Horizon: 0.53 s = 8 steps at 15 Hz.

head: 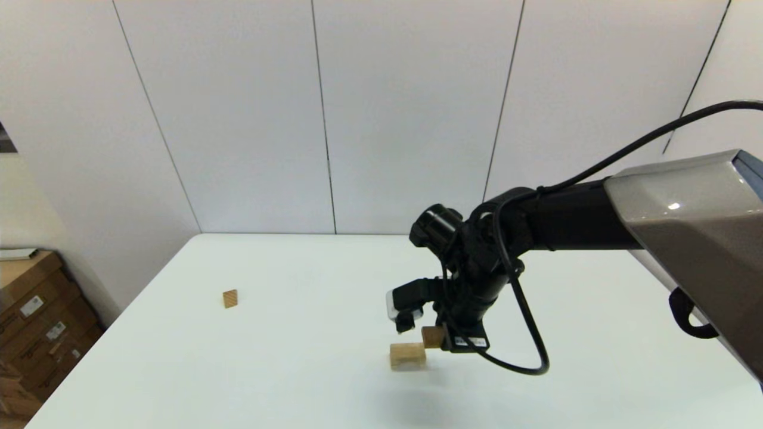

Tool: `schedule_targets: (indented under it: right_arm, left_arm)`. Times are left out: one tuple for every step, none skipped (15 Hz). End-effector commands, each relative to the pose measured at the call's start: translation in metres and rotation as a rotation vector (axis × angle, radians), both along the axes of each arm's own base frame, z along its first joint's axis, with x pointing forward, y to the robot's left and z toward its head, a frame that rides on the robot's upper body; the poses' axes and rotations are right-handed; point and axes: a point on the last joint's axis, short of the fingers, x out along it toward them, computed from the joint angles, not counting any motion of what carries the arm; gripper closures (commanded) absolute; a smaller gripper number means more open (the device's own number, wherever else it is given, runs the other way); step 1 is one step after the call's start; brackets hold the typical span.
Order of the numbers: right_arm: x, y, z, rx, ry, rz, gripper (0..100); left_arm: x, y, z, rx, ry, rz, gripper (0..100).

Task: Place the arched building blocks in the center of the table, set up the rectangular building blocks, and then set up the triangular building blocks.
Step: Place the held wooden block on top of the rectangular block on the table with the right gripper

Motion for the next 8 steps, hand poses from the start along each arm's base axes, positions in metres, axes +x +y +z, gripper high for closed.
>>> schedule_targets:
  right_arm:
    - [-0.010,0.030,-0.009,0.014,0.014,0.006,100]
    - [-0.010,0.034,-0.010,0.019,0.016,-0.007,100]
    - [-0.011,0.038,-0.012,0.020,0.022,-0.023,100]
    - [-0.012,0.040,-0.016,0.017,0.029,-0.026,100]
    - [-0.012,0.042,-0.019,0.011,0.034,-0.023,100]
    - [-0.012,0.044,-0.021,0.010,0.037,-0.020,100]
    - [-0.012,0.045,-0.022,0.010,0.037,-0.020,100]
    - [-0.010,0.047,-0.024,0.011,0.036,-0.020,100]
  left_arm:
    - [0.000,0.000,0.000,0.000,0.002,0.000,0]
    - [0.000,0.000,0.000,0.000,0.002,0.000,0]
    - [0.000,0.000,0.000,0.000,0.002,0.000,0]
    - [0.000,0.000,0.000,0.000,0.002,0.000,0]
    - [0.000,0.000,0.000,0.000,0.002,0.000,0]
    - [0.000,0.000,0.000,0.000,0.002,-0.001,0]
    - [0.000,0.000,0.000,0.000,0.002,0.000,0]
    - [0.000,0.000,0.000,0.000,0.002,0.000,0]
